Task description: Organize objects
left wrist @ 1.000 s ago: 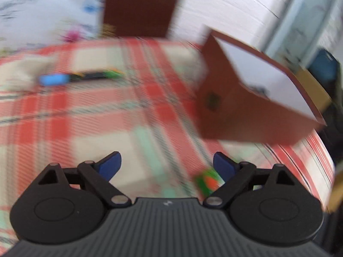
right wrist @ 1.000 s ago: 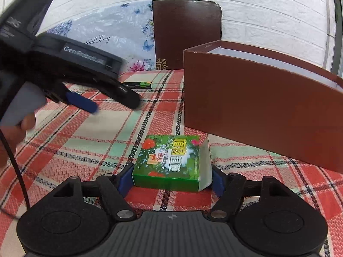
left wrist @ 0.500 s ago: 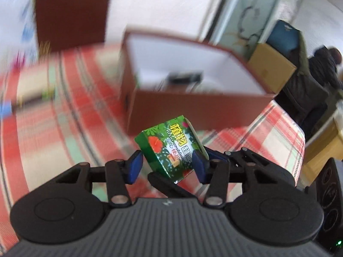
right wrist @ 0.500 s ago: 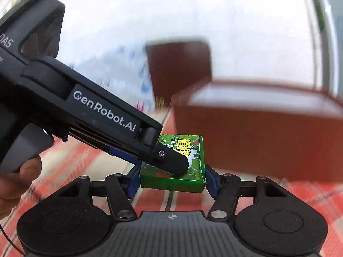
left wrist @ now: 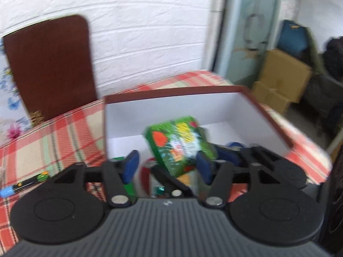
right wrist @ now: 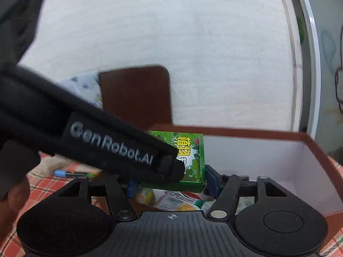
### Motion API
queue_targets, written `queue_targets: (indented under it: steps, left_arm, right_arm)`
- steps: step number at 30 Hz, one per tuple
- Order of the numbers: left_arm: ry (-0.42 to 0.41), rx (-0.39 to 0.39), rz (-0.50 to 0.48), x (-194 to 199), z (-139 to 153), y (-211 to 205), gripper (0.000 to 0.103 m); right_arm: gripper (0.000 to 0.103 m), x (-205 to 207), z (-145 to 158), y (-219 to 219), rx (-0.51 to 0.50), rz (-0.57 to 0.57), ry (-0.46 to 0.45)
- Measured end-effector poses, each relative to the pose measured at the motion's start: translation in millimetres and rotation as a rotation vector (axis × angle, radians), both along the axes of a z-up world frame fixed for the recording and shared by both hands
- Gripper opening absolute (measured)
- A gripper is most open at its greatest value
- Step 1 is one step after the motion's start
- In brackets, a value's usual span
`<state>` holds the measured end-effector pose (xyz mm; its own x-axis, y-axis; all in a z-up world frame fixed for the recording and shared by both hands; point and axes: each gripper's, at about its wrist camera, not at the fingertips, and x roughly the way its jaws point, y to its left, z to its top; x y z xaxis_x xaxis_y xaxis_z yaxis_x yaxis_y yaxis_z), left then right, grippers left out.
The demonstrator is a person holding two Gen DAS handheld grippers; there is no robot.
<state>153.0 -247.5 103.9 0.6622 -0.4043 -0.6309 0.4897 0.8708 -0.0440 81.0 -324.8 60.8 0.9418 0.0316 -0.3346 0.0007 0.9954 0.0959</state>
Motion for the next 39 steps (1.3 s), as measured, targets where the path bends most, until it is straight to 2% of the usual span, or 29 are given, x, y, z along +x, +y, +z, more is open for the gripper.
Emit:
queue_targets:
  steps: [4,8,13,18,22,24,28,29,31,33,36,37,39]
  left_arm:
    - [0.025,-0.032,0.054,3,-3,11,0.065]
    - [0.006,-0.076,0.052,-8,4,25,0.065]
    - [-0.129,-0.077,0.073,-34,23,42,0.069]
    - [-0.149,-0.080,0.153,-43,26,82,0.069]
    - [-0.108,-0.111,0.253,-44,10,129,0.074]
    - [-0.086,-0.100,0.316,-45,-2,153,0.074]
    - [-0.021,-0.114,0.427,-47,-30,205,0.074]
    - [-0.008,-0.108,0.456,-47,-37,217,0.074]
    - [0.007,-0.085,0.515,-48,-52,242,0.074]
    - [0.023,-0.056,0.581,-47,-68,268,0.074]
    - [0.050,-0.018,0.685,-44,-92,307,0.074]
    - [0.035,-0.025,0.703,-46,-100,319,0.075]
    - [-0.044,-0.014,0.687,-54,-107,328,0.085]
  right_arm:
    - [0.073,20,-8,-11,0.062,-0.038,0.066]
    - [0.074,16,-10,-12,0.058,-0.050,0.063]
    - [0.074,-3,0,-3,0.044,-0.044,0.057]
    - [0.075,-19,18,17,0.003,-0.020,0.019]
    - [0.075,-28,30,44,-0.035,0.031,-0.015]
    - [0.076,-32,30,61,-0.057,0.072,-0.030]
    - [0.076,-35,22,99,-0.093,0.160,-0.010]
    - [0.082,-33,17,110,-0.104,0.185,0.006]
    - [0.088,-35,9,134,-0.182,0.199,-0.017]
    - [0.079,-33,1,156,-0.224,0.261,0.013]
    - [0.078,-30,-11,187,-0.288,0.336,0.028]
    - [0.078,-27,-15,195,-0.309,0.363,0.037]
    - [0.078,-14,-21,209,-0.327,0.407,0.065]
